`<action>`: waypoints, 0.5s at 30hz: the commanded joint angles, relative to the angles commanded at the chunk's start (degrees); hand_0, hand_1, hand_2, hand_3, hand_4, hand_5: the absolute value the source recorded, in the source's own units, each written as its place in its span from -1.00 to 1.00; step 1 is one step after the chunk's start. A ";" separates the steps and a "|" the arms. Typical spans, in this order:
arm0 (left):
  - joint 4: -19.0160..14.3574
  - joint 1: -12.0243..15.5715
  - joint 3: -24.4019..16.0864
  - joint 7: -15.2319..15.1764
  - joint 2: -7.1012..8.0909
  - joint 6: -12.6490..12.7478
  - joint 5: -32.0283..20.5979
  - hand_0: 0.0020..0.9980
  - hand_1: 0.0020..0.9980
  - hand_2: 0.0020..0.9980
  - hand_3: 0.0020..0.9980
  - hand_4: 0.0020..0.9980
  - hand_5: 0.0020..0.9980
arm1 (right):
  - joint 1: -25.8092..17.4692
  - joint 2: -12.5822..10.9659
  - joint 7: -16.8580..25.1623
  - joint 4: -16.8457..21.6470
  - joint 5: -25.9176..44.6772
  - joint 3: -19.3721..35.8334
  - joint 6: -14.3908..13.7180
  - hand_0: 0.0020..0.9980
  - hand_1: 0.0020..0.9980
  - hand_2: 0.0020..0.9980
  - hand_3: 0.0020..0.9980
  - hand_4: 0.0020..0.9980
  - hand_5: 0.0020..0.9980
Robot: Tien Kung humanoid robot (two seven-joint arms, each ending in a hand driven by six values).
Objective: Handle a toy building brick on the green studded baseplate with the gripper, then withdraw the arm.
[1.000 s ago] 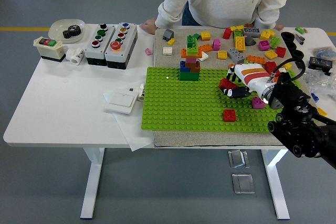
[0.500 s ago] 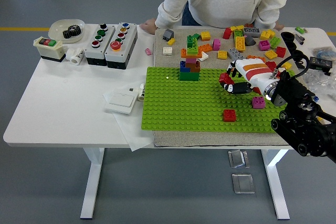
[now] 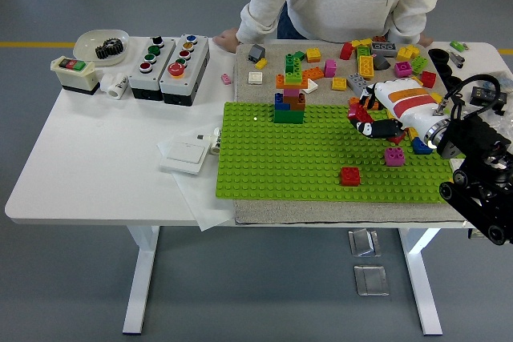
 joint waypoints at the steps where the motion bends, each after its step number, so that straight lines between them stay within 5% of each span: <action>1: 0.00 0.02 -0.10 0.00 -0.02 -0.01 0.11 0.56 0.45 0.38 0.14 0.19 0.22 | -0.29 -0.97 -0.12 1.37 -0.52 -0.20 0.32 -0.27 -0.07 0.04 0.02 0.37 -0.11; 8: 0.00 0.08 -0.37 -0.07 -0.04 -0.01 0.28 0.56 0.44 0.37 0.14 0.19 0.22 | -2.12 -5.97 -0.81 9.07 -2.41 -1.40 2.08 -0.27 -0.08 0.04 0.02 0.38 -0.12; 15: 0.00 0.19 -0.66 0.00 -0.08 0.01 0.58 0.56 0.44 0.37 0.14 0.19 0.22 | -3.30 -8.05 -1.17 12.29 -2.84 -2.27 3.32 -0.27 -0.08 0.04 0.03 0.38 -0.12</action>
